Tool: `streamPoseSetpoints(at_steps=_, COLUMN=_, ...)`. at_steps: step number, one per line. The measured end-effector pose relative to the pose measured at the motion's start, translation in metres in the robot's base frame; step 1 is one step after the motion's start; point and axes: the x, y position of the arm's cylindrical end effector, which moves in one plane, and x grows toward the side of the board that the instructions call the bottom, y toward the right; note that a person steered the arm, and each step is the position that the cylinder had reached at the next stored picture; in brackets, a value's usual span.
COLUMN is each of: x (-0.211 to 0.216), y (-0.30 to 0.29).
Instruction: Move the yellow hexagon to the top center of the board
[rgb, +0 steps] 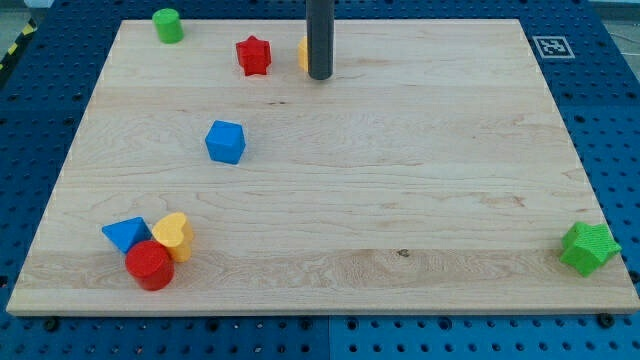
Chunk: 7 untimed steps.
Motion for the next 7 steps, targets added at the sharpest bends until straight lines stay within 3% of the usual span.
streamPoseSetpoints(at_steps=2, x=-0.037, y=-0.008)
streamPoseSetpoints(at_steps=3, x=-0.028, y=0.005)
streamPoseSetpoints(at_steps=5, x=-0.025, y=-0.033)
streamPoseSetpoints(at_steps=7, x=-0.055, y=-0.039)
